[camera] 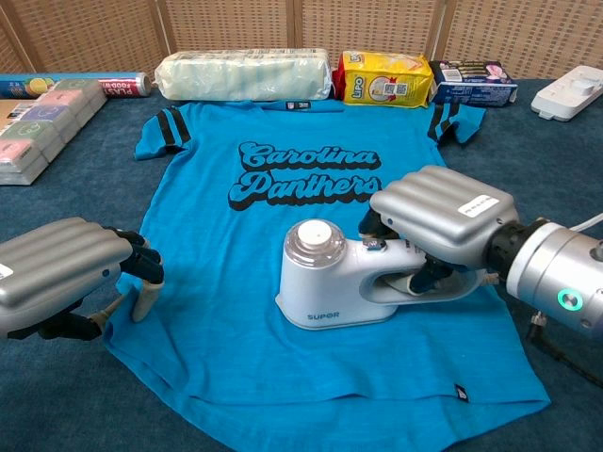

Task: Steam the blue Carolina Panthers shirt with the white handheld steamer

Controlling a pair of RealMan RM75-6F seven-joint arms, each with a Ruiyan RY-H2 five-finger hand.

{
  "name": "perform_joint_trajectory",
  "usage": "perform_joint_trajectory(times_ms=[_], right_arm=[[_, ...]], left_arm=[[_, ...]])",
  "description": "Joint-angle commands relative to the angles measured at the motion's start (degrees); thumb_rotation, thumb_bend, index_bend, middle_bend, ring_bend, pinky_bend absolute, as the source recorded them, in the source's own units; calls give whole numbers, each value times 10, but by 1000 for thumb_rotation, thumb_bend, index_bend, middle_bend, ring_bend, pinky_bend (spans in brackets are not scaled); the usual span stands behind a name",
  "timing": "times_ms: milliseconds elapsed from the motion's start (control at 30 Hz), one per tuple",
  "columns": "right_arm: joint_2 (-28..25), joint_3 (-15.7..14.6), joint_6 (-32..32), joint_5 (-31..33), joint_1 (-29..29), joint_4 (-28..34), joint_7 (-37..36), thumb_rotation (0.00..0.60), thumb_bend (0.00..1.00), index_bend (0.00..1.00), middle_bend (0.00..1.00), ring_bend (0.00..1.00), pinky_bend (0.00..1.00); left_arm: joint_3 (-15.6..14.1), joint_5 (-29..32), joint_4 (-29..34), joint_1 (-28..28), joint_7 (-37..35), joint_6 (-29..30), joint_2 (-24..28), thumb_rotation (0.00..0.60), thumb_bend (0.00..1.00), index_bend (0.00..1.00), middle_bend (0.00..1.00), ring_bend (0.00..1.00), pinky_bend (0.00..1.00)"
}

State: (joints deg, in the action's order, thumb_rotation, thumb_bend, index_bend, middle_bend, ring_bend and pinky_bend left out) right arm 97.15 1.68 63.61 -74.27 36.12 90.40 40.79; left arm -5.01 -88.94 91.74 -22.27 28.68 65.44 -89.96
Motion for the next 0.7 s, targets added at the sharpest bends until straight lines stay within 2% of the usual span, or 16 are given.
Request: perform_joint_trajectory(times_ms=[33,533,700], right_arm=[[-3,-4,1,-2,-3,4,2,600,317,662,717,792,757],[-38,-36,8,-26,-28,50,3,600,315,661,718,792,756],[-40,-31,7,-27,-30,49,2,600,314,662,718,792,755]], left_arm=[[0,0,-1,0,-1,0,0,600,558,610,455,323,334],[-2,-4,1,1,1,2,2,600,558,610,455,323,334],[-2,-4,4,1,4,2,2,600,558,610,454,323,334]])
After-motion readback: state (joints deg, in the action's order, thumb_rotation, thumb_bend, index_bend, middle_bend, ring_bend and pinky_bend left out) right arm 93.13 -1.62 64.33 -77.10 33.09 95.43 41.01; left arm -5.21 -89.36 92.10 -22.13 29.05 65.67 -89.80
